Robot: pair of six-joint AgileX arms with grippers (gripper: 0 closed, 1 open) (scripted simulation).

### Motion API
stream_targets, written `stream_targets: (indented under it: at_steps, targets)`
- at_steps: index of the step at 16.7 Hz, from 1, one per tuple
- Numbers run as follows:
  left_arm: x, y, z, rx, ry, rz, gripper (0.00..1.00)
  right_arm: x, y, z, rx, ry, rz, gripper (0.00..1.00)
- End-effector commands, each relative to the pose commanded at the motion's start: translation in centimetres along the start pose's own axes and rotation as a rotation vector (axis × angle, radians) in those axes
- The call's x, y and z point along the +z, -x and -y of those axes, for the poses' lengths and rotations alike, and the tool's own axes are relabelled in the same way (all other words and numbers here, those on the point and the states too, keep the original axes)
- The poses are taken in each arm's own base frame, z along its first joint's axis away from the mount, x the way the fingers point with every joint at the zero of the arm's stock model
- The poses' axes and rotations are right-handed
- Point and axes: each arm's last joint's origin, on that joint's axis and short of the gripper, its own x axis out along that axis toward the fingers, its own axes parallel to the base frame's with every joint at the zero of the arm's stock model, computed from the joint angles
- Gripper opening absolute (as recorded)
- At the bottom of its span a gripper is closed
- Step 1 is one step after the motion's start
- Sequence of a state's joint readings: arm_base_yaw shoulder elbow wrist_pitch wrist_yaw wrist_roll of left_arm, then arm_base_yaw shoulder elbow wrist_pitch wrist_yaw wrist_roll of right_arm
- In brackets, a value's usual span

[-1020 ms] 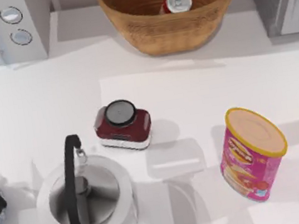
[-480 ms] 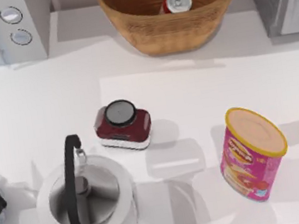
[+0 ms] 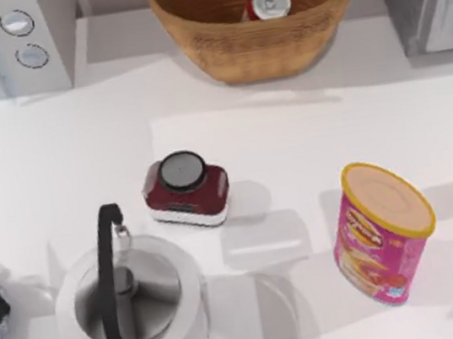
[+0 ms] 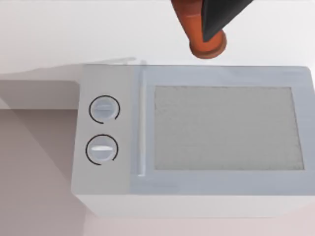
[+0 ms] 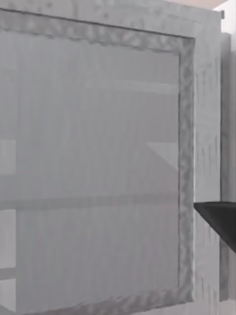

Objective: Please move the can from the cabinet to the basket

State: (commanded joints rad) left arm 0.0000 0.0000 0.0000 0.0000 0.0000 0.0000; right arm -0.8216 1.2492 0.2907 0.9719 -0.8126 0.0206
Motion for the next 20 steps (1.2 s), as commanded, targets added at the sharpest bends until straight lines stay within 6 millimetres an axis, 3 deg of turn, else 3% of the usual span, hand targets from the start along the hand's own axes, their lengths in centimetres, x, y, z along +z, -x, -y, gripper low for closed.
stream_targets:
  at_steps: [6, 14, 17, 20]
  targets:
    - [0.0, 0.0, 0.0, 0.0, 0.0, 0.0, 1.0, -2.0, 1.1, 4.9, 0.002, 0.0, 0.003, 1.0]
    - [0.0, 0.0, 0.0, 0.0, 0.0, 0.0, 1.0, -2.4, 1.3, 5.4, 0.003, -0.002, 0.0, 1.0]
    - [0.0, 0.0, 0.0, 0.0, 0.0, 0.0, 1.0, -1.3, 0.7, 6.5, 0.007, 0.005, 0.005, 1.0]
    - [0.0, 0.0, 0.0, 0.0, 0.0, 0.0, 1.0, 1.5, -0.4, 8.8, 0.008, 0.01, 0.007, 1.0]
